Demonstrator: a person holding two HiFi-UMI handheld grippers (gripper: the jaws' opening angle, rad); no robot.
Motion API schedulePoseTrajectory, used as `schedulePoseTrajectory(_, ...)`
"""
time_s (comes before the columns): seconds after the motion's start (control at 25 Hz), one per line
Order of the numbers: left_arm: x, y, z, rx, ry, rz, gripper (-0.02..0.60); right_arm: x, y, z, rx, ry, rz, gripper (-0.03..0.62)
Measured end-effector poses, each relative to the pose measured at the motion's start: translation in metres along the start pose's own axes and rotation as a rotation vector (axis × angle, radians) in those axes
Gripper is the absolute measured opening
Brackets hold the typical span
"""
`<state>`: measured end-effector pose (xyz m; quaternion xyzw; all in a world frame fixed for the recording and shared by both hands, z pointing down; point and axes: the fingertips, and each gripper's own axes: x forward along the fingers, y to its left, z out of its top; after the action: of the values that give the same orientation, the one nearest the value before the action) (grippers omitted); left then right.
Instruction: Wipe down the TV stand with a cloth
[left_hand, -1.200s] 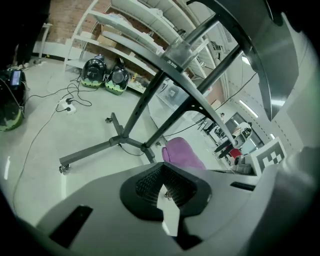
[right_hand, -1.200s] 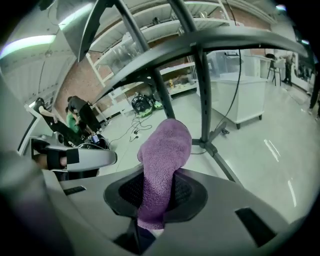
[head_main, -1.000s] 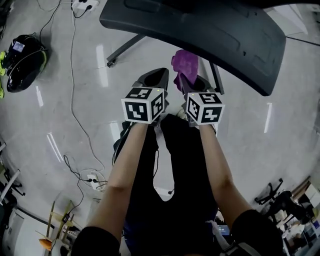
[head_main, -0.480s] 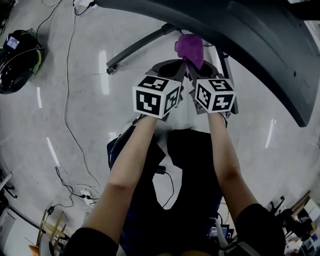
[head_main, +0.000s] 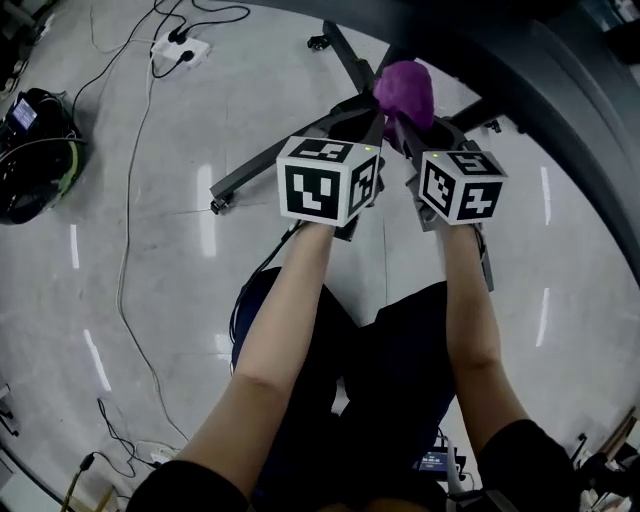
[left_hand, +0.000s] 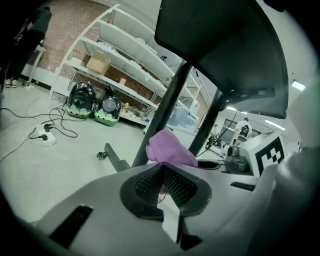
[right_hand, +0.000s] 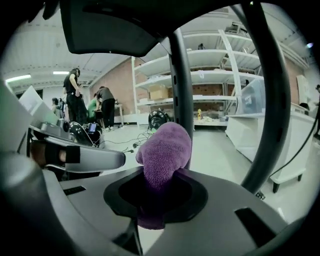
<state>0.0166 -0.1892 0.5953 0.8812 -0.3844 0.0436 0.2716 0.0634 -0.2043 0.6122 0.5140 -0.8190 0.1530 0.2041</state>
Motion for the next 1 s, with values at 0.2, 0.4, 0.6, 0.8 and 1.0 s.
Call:
schedulePoseTrajectory(0.2, -0.002, 0.02, 0.017, 0.017, -0.066, 0.068, 0.006, 0.003, 0.009, 0.032, -0.085, -0.044, -0.045, 0.089)
schedulePoseTrajectory(0.4, -0.002, 0.015, 0.022, -0.051, -0.091, 0.033, 0.007, 0.005, 0.011, 0.075, -0.199, -0.14, -0.137, 0.089)
schedulePoseTrajectory(0.6, -0.003, 0.016, 0.033, -0.031, -0.126, 0.017, 0.006, 0.001, 0.004, 0.112, -0.358, -0.206, -0.234, 0.089)
schedulePoseTrajectory(0.8, 0.004, 0.024, 0.036, -0.062, -0.136, 0.017, 0.008, 0.003, -0.004, 0.143, -0.324, -0.226, -0.24, 0.089)
schedulePoseTrajectory(1.0, 0.0, 0.028, 0.038, -0.06, -0.141, 0.027, 0.006, -0.001, -0.007, 0.171, -0.314, -0.278, -0.276, 0.089)
